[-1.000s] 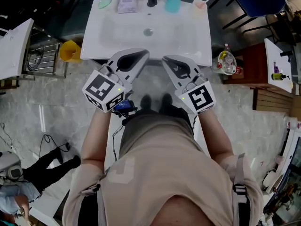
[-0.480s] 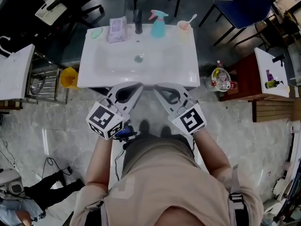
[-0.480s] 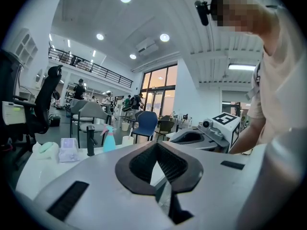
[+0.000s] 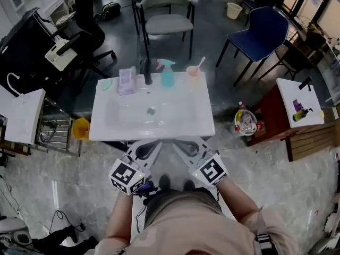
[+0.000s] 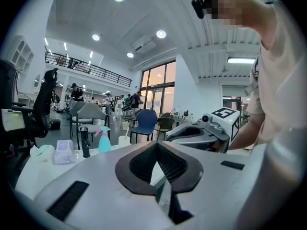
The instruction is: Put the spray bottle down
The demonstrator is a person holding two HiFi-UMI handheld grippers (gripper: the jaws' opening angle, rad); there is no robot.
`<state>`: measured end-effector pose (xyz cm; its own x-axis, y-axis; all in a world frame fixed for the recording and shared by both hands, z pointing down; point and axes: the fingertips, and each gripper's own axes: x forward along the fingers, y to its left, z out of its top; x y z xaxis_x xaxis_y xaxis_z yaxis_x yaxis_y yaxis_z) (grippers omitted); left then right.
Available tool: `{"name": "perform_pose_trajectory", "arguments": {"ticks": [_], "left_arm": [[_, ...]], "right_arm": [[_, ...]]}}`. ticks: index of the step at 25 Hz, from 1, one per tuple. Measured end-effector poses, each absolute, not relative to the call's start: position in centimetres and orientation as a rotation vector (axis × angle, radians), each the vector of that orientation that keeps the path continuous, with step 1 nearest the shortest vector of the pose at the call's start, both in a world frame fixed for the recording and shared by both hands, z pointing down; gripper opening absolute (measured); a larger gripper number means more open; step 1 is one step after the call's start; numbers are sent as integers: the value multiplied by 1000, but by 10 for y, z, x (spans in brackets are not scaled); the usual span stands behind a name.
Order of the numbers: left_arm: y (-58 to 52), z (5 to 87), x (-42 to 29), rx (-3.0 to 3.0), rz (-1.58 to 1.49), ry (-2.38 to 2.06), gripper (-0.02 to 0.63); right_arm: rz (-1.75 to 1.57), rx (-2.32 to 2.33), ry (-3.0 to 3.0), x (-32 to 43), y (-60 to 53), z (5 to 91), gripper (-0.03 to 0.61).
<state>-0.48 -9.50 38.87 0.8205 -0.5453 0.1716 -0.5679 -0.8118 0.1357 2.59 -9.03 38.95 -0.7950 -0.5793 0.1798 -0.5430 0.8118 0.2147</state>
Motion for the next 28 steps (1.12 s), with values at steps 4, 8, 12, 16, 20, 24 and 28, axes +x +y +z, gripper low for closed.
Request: {"name": "perform_pose_trajectory", "arguments": {"ticks": [4,8,12,16,20,24,28], "left_arm": [[-93,389,5,2823,191,-889,8],[-90,384,15,2840,175,-906,8],[-86,377,19,2840,112,-979,8],[-78,374,31,2826,66,-997,9],[-70,370,42,2836,58,-1002,9],[-64,362,55,2853,41,-1018,8],[-57,355,70,2866,37,-1024,8]], "right_arm": [[-212,866,-2776,35,-88,390,28],[-227,880,-2791,45,-85,387,28],[-204,890,-2803,56,-78,384,29],[-158,907,-2830,71,-67,378,29],[-93,929,-2881,81,-57,371,28],[-86,929,-2884,96,-53,369,28],[-81,922,-2900,113,-52,365,28]]}}
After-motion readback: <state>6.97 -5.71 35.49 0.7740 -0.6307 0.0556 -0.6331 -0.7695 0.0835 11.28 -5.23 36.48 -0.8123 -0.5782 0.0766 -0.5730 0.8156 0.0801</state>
